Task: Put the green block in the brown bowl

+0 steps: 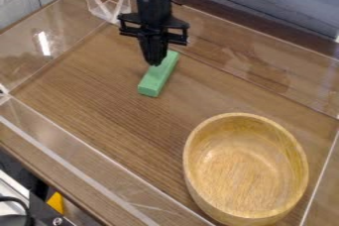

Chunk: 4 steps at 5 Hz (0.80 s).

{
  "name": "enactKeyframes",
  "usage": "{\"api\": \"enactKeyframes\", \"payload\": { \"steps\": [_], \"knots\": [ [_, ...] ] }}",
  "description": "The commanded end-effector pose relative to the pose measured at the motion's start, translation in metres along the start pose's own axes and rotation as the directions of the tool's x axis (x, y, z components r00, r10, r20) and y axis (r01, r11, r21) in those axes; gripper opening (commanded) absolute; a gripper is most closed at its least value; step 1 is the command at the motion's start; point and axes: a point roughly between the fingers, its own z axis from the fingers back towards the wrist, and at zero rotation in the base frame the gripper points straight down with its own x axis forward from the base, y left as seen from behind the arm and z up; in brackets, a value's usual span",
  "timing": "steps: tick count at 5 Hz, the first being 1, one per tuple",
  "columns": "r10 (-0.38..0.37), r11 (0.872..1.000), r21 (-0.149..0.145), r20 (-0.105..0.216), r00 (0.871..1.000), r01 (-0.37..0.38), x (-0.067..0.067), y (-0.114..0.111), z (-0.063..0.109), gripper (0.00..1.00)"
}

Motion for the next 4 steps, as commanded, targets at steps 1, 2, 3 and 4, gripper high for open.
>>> {"api": "enactKeyframes", "payload": {
  "steps": [1,2,3,4],
  "knots": [
    [-0.010,1.000,-0.003,0.046,0.999,0.010,0.012,-0.005,0.015,0.00],
    [-0.009,1.000,-0.012,0.038,0.999,0.010,0.015,-0.007,0.019,0.00],
    [-0.008,1.000,-0.024,0.030,1.000,0.009,0.017,-0.008,0.026,0.00],
    [-0.007,0.999,-0.032,0.020,1.000,0.008,0.020,-0.010,0.030,0.00]
  ]
}}
